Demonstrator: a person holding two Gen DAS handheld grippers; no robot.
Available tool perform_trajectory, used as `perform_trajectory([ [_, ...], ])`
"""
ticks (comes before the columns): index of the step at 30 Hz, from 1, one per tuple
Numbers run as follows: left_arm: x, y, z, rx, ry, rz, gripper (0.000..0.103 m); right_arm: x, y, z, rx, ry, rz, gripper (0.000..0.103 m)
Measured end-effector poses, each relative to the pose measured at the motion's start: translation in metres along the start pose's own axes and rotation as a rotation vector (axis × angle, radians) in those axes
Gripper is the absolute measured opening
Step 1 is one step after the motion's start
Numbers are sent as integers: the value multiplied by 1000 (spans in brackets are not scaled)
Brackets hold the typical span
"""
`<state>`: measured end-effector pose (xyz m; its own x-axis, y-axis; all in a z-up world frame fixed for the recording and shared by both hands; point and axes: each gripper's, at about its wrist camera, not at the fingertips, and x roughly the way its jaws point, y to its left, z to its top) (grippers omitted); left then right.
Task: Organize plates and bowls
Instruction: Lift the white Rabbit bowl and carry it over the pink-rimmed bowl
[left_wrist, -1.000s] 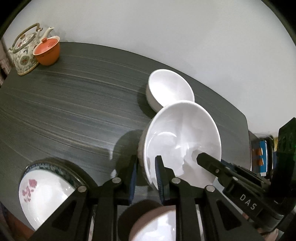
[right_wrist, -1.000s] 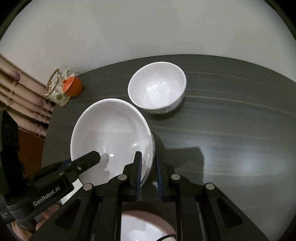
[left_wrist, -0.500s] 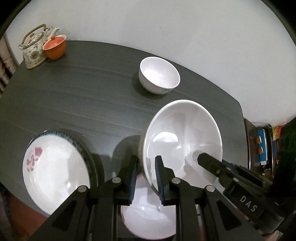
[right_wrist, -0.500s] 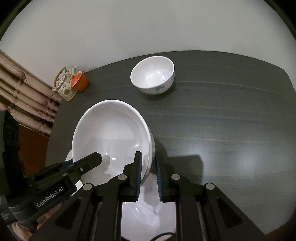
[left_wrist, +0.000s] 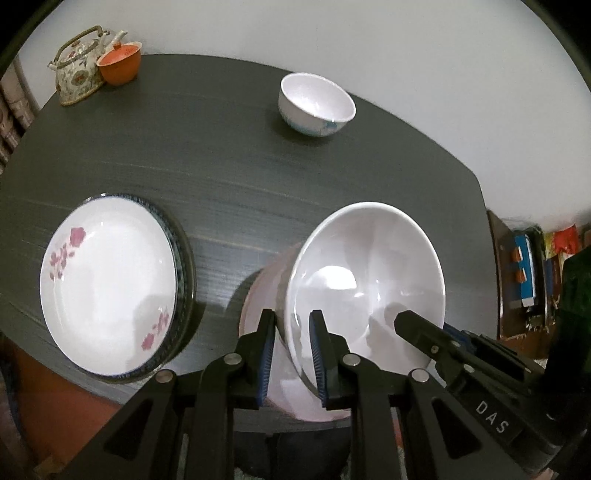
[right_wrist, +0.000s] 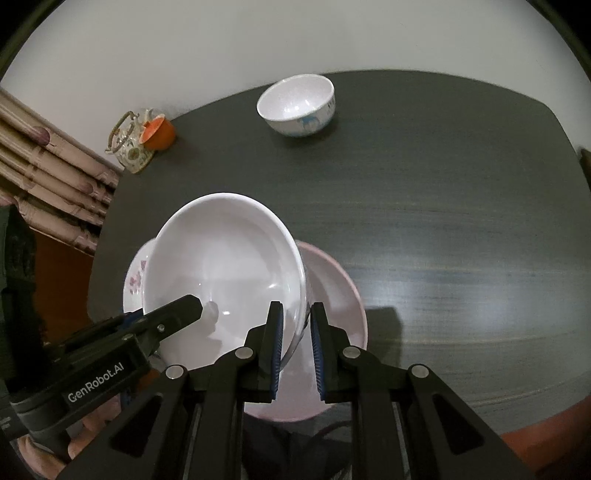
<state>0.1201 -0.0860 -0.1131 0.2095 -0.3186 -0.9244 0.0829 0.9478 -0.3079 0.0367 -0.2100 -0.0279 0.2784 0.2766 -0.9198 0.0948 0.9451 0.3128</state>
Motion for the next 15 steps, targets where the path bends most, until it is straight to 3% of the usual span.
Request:
perform_trajectory([
  [15, 32, -7, -10, 37, 44, 69, 19, 26, -16, -26, 45, 64, -17, 15],
])
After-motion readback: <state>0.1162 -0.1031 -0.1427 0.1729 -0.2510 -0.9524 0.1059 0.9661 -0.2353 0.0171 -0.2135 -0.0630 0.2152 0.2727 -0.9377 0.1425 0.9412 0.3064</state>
